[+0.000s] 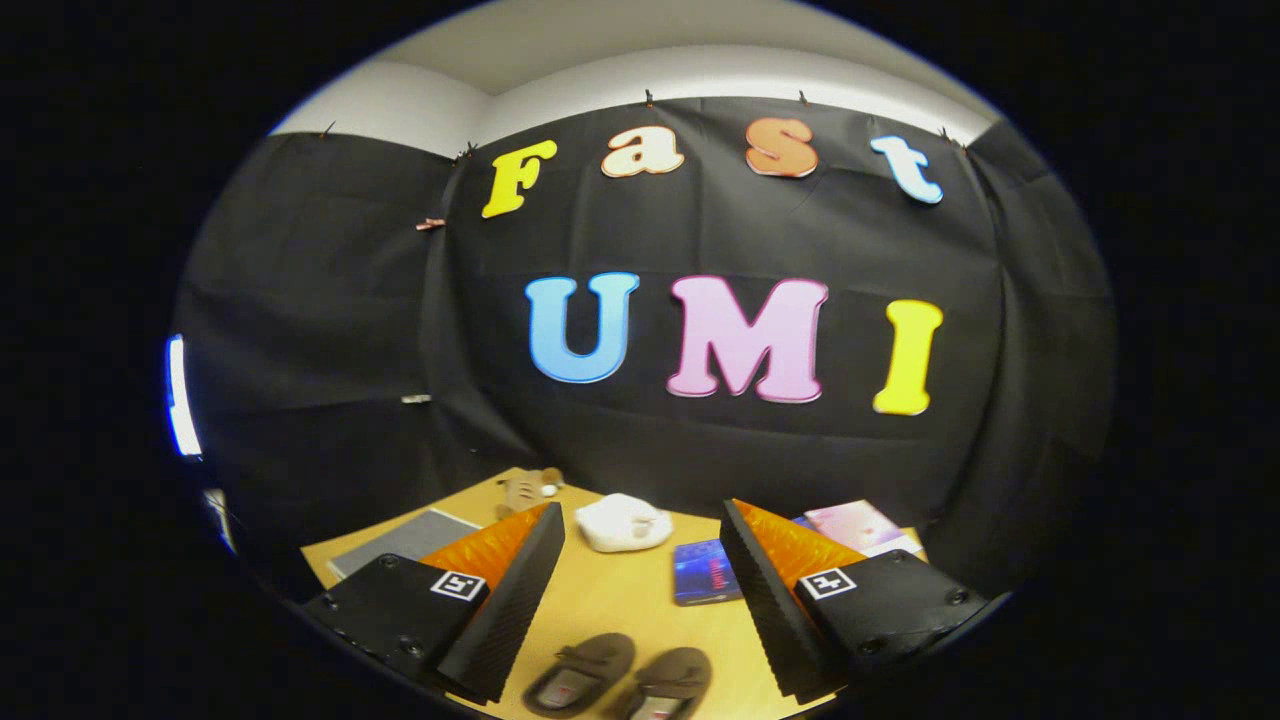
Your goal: Open the storage box then place both shoes into the box .Put the left shoe in first, then the right shoe, with the right side of both shoes facing outward in a uniform manner.
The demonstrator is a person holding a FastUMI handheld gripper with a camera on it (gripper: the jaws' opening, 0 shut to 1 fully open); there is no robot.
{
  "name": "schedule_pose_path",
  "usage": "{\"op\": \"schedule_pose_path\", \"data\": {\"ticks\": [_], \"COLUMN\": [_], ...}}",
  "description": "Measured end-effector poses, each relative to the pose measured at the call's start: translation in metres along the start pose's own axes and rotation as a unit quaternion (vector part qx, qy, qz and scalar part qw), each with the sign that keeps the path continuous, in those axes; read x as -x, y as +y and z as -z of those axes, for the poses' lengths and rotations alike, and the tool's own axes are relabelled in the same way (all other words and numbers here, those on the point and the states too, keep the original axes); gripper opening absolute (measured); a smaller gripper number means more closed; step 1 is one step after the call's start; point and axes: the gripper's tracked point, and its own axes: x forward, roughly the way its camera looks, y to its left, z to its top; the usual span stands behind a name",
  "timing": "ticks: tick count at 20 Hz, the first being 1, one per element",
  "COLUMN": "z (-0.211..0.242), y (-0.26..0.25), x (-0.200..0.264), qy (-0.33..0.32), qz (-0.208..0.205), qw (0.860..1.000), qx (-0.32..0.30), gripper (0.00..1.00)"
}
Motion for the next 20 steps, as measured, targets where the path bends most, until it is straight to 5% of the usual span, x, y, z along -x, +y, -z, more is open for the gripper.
{"op": "schedule_pose_path", "data": {"ticks": [4,9,15,20], "z": [0.037,0.088,0.168,0.222], "y": [0.038,0.075,0.101,0.137], "x": [-0.025,-0.047,-0.074,-0.081], "qy": [0.058,0.141,0.268,0.353], "qz": [-0.092,-0.183,-0.248,-0.31], "qw": [0.991,0.953,0.867,0.781], "qx": [-0.084,-0.197,-0.338,-0.412], "gripper": [0.99,0.98,0.96,0.96]}}
